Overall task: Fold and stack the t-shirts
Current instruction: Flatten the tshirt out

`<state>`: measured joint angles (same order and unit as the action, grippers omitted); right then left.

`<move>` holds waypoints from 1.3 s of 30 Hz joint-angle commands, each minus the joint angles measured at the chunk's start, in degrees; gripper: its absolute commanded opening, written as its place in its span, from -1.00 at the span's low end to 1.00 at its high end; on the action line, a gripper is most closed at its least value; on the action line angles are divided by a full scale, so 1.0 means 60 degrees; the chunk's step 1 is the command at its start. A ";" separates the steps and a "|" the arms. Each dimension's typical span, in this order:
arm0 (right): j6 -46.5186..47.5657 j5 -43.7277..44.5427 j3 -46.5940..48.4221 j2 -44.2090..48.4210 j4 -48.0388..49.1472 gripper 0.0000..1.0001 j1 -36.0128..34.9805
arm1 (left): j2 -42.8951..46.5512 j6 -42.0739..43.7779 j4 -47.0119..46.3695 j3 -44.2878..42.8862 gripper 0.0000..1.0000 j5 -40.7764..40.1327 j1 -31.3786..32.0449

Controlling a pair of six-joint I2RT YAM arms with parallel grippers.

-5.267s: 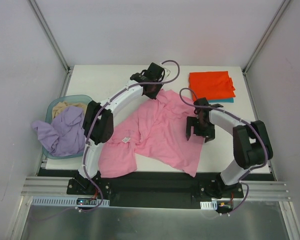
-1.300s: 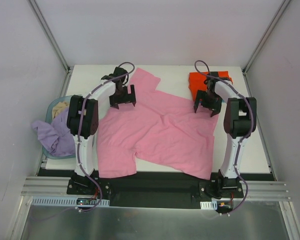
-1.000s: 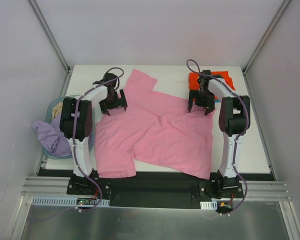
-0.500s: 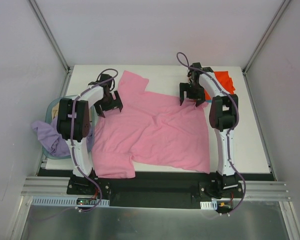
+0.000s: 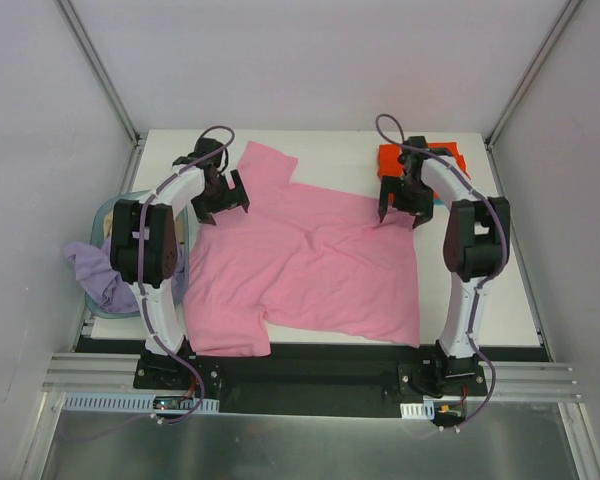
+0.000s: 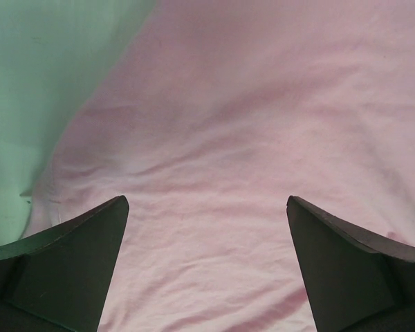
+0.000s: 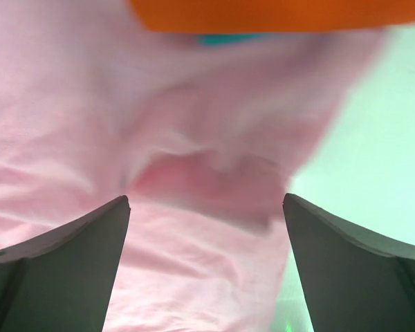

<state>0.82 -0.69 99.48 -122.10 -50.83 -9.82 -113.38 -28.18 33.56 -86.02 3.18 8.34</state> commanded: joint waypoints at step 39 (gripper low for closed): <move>0.2705 0.2585 0.0703 0.1045 0.1908 -0.99 -0.1351 | -0.0290 -0.0078 0.0178 -0.1028 0.99 0.0627 0.0236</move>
<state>12.49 2.96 99.55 -119.09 -41.52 -18.00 -111.77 -29.21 33.89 -87.70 4.95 9.41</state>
